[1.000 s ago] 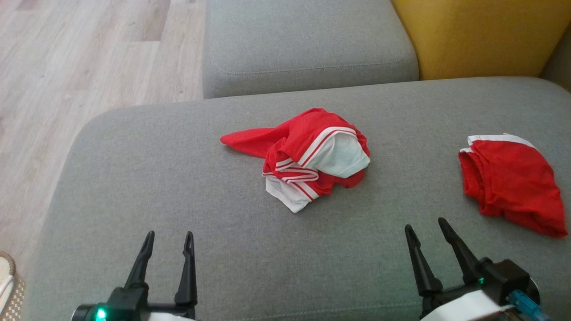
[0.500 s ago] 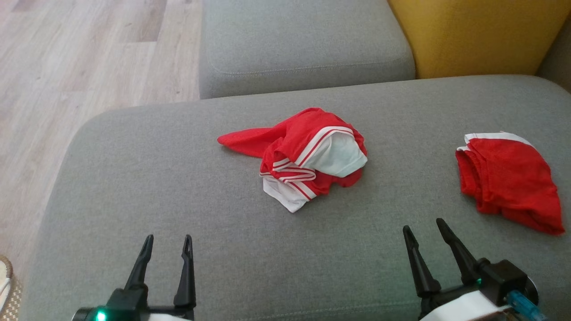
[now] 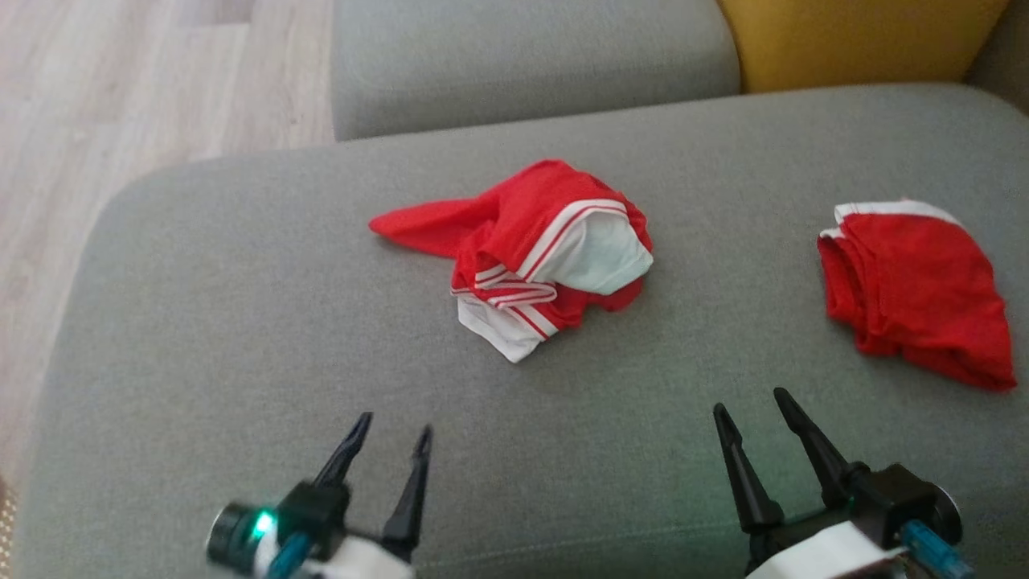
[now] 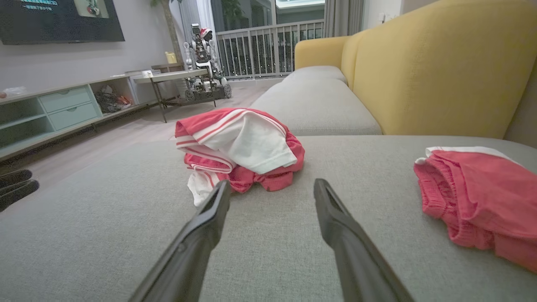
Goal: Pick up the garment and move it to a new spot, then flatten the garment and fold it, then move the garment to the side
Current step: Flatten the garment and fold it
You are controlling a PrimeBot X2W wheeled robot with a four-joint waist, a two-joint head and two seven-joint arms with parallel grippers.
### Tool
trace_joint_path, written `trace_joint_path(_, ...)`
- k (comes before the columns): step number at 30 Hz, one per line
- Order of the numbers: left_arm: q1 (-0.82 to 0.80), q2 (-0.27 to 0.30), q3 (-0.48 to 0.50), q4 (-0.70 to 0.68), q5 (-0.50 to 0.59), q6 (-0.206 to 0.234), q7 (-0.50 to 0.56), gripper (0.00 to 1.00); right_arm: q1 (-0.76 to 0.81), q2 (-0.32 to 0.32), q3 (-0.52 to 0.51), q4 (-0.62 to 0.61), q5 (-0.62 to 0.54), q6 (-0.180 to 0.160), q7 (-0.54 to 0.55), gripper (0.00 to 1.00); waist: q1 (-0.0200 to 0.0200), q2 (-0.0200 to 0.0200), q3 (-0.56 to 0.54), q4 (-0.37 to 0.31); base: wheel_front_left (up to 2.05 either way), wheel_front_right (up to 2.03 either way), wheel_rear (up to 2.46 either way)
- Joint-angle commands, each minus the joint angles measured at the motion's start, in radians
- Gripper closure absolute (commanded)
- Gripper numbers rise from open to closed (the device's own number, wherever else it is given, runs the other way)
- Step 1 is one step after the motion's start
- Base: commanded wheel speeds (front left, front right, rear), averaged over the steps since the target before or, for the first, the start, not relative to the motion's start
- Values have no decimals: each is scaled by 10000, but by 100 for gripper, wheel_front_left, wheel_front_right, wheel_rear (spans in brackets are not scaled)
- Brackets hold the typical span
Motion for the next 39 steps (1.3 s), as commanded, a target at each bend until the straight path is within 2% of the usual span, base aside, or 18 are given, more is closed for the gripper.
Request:
trace_joint_path(1,-829,-90,177,-146,124,-84,-53,0,-595,-45,273,-411,-72,-4,-93,0,0,0,295,-147,0,0,0)
trace_joint_path(6,-2412,9,-668,923,477,-503,-53,0,-940,-45,392,-672,-173,-4,-93,0,0,0,1117,-357,0,0,0)
trace_joint_path(14,-4888,396,-1477,2669,721,-681,-53,0,-1669,-45,509,-1030,-308,-4,-93,0,0,0,2257,-810,0,0,0)
trace_joint_path(20,-6290,857,-2005,3514,1206,-645,-53,0,-1945,-45,425,-1299,-229,-4,-93,0,0,0,2898,-1083,0,0,0)
trace_joint_path(27,-7258,1287,-2220,4364,1315,-271,-53,0,-2159,-45,565,-1398,-177,-4,-93,0,0,0,3413,-1277,0,0,0)
trace_joint_path(33,-7670,1467,-2303,4543,935,-334,-53,0,-2320,-45,626,-1461,-113,-4,-93,0,0,0,3632,-1364,0,0,0)
trace_joint_path(34,-7730,1524,-2299,4512,852,-356,-53,12,-2353,-45,636,-1473,-92,-4,-93,0,0,0,3662,-1383,0,0,0)
trace_joint_path(35,-7778,1581,-2297,4442,774,-377,-53,60,-2384,-45,635,-1489,-64,-4,-94,0,0,0,3685,-1397,0,0,0)
trace_joint_path(36,-7816,1646,-2297,4334,697,-401,-53,96,-2413,-45,614,-1513,-14,-4,-94,0,0,0,3705,-1412,0,0,0)
trace_joint_path(37,-7835,1709,-2305,4219,619,-429,-53,100,-2436,-45,585,-1529,46,-4,-94,0,0,0,3711,-1423,0,0,0)
trace_joint_path(39,-7815,1782,-2356,3985,430,-506,-53,100,-2454,-45,529,-1502,115,-4,-94,0,0,0,3647,-1425,0,0,0)
